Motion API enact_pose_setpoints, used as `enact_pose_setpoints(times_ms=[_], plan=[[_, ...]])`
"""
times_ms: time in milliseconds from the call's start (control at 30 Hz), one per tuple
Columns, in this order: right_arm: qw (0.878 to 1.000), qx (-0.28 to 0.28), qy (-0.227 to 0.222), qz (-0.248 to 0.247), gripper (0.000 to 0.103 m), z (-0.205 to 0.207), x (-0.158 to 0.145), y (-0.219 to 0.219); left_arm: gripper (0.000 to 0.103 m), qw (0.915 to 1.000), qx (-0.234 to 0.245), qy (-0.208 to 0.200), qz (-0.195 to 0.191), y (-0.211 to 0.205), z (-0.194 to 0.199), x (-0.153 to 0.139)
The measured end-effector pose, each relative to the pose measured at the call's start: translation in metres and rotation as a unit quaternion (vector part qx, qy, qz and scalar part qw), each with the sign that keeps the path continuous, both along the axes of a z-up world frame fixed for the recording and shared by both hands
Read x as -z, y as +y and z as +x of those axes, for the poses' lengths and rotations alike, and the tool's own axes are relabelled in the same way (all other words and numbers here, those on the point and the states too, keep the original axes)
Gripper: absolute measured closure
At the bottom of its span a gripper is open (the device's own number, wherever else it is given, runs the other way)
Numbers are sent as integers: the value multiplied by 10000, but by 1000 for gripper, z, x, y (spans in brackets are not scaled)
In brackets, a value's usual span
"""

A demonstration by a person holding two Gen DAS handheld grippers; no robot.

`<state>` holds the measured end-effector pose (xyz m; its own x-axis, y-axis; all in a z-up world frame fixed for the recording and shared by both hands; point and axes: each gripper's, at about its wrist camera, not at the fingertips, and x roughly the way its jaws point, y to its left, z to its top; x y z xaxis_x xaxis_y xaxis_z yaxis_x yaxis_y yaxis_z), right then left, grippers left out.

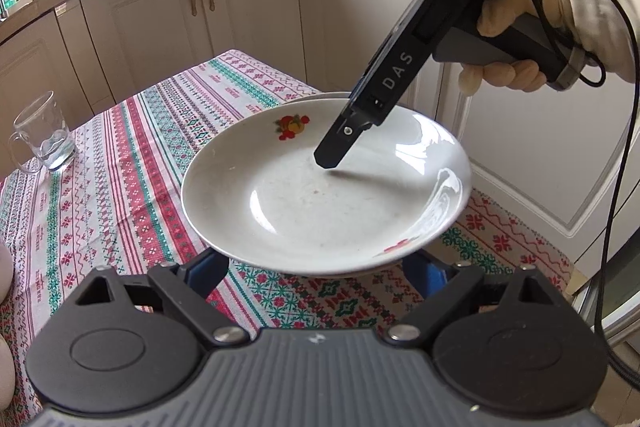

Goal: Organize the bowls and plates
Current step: 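Lower the flat plate onto the stacked plates and open the right gripper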

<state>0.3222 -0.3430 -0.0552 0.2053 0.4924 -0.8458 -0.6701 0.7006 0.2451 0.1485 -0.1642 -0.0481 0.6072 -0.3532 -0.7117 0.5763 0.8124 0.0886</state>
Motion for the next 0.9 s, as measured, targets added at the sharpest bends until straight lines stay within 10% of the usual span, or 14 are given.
enact_pose_setpoints(times_ms=[900], plan=[[9999, 123, -2, -111, 23, -4, -7, -7, 9, 9996, 241, 36, -129, 3, -1, -2]])
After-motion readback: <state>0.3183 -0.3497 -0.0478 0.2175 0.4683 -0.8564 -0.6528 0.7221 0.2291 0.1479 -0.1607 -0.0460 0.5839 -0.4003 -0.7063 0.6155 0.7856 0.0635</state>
